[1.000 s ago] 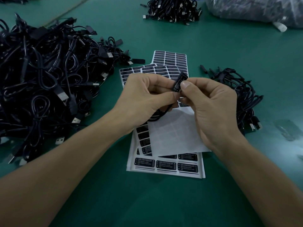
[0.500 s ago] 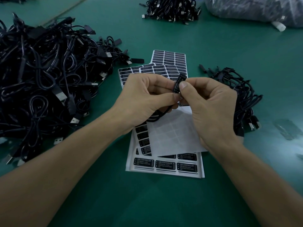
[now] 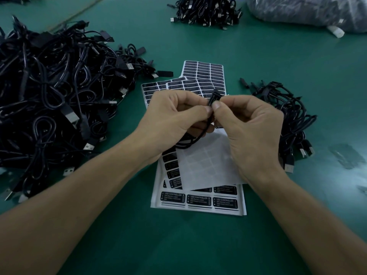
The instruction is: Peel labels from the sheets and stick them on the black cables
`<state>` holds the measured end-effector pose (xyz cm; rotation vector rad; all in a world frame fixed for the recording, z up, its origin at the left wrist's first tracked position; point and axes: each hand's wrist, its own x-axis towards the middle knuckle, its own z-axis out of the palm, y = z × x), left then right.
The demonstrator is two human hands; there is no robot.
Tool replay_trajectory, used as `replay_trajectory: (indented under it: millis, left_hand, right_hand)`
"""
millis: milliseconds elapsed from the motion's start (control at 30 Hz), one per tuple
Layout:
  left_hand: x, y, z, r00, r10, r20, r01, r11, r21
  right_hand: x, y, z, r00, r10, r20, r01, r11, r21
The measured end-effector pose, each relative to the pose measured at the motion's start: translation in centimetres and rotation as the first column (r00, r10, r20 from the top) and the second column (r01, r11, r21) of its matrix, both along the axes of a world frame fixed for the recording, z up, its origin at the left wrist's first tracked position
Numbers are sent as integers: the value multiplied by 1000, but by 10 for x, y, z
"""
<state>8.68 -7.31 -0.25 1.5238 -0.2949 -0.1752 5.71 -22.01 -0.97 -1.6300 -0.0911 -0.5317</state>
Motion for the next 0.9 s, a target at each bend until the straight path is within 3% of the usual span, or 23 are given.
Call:
replay_trajectory:
  millis: [167,333,567,900]
  left_hand:
    - [-2,-2,-1,997,56,47,-58,998,35]
    - [-3,-2,-1,990,87,107,-94,993,71]
    - [-6,-3,-1,983,78,168,-93,992,88]
    - [-7,-4,-2,966,24,256,-63,988,145]
  right_hand:
    - [-3,1,0,1000,11,23,-11,1000,-9]
    - [-3,-1,2,1000,-4,-14,5,997,78]
    - [0,-1,0,997,21,-76,-17,998,57]
    - [1,-1,4,999,34,-1,-34,999,-6]
